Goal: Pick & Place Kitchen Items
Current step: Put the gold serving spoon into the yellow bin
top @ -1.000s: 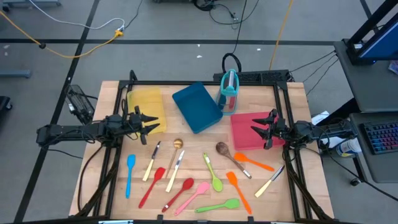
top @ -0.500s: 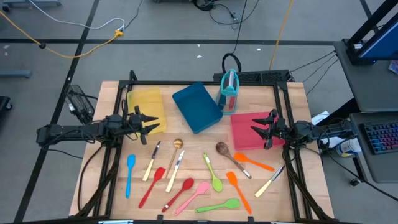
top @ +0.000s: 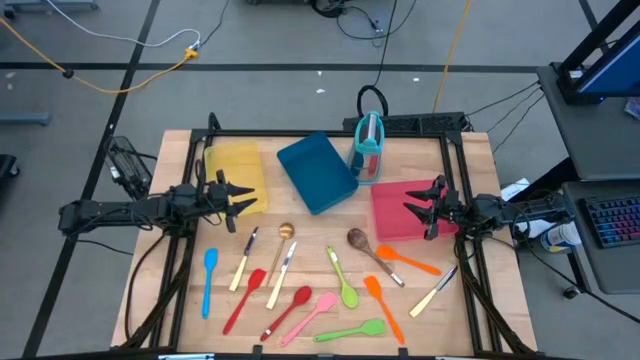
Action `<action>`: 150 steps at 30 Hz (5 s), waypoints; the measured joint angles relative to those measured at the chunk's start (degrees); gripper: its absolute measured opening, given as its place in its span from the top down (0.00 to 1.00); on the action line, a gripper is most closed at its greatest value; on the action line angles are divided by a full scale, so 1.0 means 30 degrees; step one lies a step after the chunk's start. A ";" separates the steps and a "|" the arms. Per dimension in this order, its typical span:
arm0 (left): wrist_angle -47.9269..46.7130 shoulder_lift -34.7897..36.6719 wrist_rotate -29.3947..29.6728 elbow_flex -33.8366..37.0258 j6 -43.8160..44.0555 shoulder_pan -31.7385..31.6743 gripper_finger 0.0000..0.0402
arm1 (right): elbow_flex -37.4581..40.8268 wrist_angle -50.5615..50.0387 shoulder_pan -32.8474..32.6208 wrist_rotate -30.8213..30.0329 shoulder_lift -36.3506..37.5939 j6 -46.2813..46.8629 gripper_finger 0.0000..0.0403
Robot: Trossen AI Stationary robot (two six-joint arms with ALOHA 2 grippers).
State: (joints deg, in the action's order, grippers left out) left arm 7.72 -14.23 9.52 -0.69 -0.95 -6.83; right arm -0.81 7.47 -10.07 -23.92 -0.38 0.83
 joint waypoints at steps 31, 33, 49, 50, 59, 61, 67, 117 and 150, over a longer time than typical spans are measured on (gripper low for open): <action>0.0781 0.0005 0.0829 0.0000 0.5256 0.0000 0.64 | -0.0004 -0.0003 0.0000 0.0001 -0.0007 0.0003 0.63; 0.0917 0.0004 0.0886 0.0000 0.6152 0.0000 0.64 | -0.0002 0.0002 -0.0002 0.0000 -0.0002 0.0001 0.63; 0.3979 -0.0002 0.1333 -0.0652 0.3978 0.0000 0.64 | -0.0004 -0.0003 0.0000 0.0000 0.0000 0.0003 0.63; 0.3936 -0.0002 0.1333 -0.0833 0.3943 0.0000 0.64 | -0.0001 -0.0003 -0.0006 0.0000 -0.0007 0.0003 0.63; 0.2478 -0.1112 0.1347 -0.2770 0.2710 0.0000 0.64 | -0.0004 -0.0142 0.0000 0.0000 -0.0007 -0.0011 0.63; 0.2450 -0.1726 0.1348 -0.3253 0.2716 0.0000 0.64 | 0.0003 -0.0134 0.0000 0.0000 -0.0007 -0.0011 0.63; 0.2332 -0.4678 0.1348 -0.4694 0.2710 0.0000 0.64 | -0.0004 -0.0142 0.0000 0.0000 -0.0007 -0.0011 0.63; 0.1279 -2.1747 0.2647 -1.4816 0.3915 0.4268 0.64 | 0.0000 0.3116 0.0000 0.0616 -0.0354 -0.1869 0.63; -0.8821 -2.1772 0.5937 -1.4950 1.5361 0.8327 0.64 | -0.0208 1.5005 -0.0029 0.0460 -1.3433 -0.1001 0.63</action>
State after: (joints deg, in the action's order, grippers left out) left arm -18.74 -79.55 27.33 -45.54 45.13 18.15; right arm -1.43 52.49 -10.15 -22.54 -40.68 -2.17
